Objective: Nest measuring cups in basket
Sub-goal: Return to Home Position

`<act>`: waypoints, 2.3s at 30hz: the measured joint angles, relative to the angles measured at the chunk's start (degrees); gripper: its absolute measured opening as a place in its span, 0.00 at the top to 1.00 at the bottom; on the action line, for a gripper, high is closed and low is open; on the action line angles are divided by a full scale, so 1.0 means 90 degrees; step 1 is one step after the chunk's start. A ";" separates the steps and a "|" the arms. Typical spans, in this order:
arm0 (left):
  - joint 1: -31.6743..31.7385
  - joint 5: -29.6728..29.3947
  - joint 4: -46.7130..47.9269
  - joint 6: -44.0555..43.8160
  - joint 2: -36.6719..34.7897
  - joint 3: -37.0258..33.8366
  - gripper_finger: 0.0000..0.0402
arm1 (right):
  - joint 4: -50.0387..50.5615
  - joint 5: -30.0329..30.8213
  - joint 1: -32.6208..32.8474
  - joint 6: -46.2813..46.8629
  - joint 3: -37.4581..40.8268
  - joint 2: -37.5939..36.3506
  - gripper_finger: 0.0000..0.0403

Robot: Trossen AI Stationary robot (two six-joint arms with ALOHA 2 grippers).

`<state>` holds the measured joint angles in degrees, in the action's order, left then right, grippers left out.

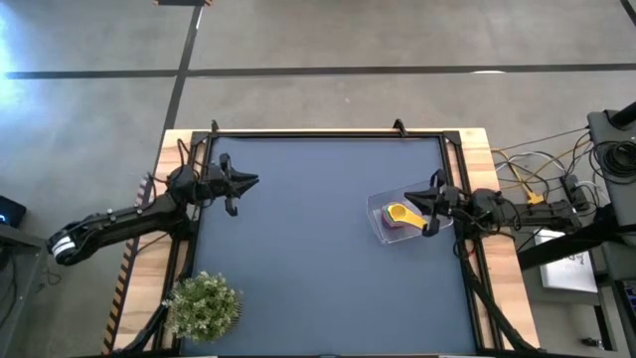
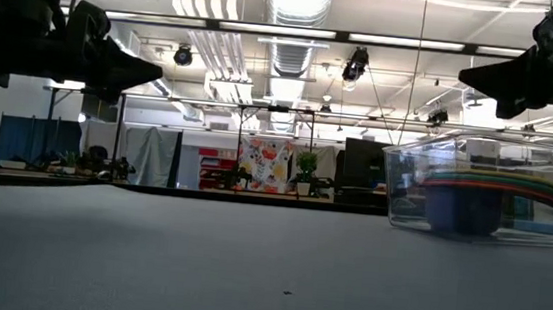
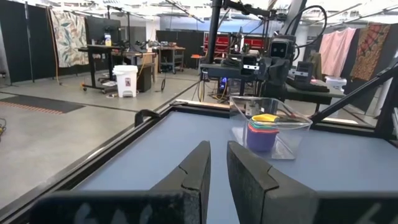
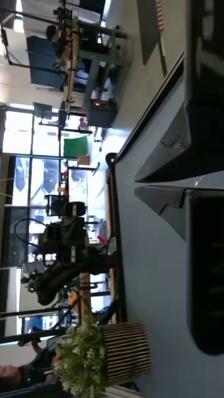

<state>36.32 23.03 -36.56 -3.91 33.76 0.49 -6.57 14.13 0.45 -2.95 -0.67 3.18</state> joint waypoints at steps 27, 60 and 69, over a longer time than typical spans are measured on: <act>0.0001 -0.0012 -0.0004 -0.0003 0.0220 0.0000 0.91 | 0.0005 -0.0002 0.0000 -0.0006 0.0005 -0.0002 0.98; 0.0000 -0.0012 -0.0005 -0.0003 0.0533 -0.0002 0.91 | 0.0010 -0.0003 0.0001 -0.0006 0.0010 -0.0002 0.98; 0.0000 -0.0012 -0.0005 -0.0003 0.0612 -0.0002 0.91 | 0.0010 -0.0004 0.0002 -0.0006 0.0010 -0.0002 0.98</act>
<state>36.32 22.92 -36.60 -3.95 39.26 0.47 -6.48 14.09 0.47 -3.01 -0.58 3.16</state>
